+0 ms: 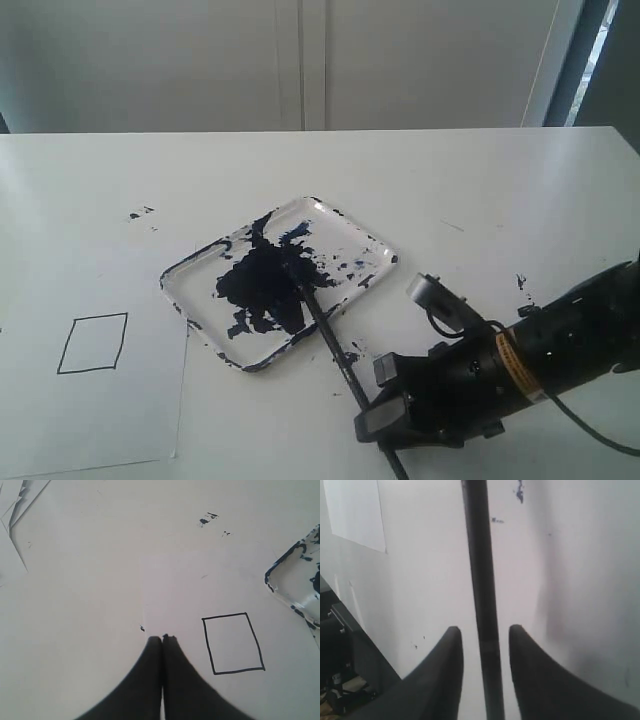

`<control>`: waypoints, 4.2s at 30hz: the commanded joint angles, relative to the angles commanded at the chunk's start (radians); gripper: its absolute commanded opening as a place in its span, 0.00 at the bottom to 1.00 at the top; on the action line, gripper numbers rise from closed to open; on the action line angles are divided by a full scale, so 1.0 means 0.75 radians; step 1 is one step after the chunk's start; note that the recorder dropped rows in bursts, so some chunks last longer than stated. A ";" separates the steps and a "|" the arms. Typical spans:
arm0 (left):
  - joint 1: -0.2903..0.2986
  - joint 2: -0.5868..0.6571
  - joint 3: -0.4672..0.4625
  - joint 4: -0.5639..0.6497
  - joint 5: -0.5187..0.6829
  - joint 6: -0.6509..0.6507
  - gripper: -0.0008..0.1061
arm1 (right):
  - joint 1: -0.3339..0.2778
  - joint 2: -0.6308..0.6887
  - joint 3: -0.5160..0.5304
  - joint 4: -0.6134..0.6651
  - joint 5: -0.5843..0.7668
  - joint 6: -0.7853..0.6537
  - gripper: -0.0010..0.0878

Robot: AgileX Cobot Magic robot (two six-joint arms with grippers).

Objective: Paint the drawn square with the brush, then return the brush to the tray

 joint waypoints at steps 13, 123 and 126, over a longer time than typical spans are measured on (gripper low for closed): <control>0.000 0.000 0.000 0.000 0.000 0.003 0.01 | 0.000 -0.238 -0.020 0.000 0.124 -0.086 0.37; 0.000 0.000 0.000 0.000 0.014 0.008 0.01 | 0.688 -0.804 0.066 2.516 1.473 -2.810 0.24; 0.000 0.000 0.000 0.000 0.014 0.008 0.01 | 0.708 -0.747 0.066 2.546 1.415 -2.810 0.38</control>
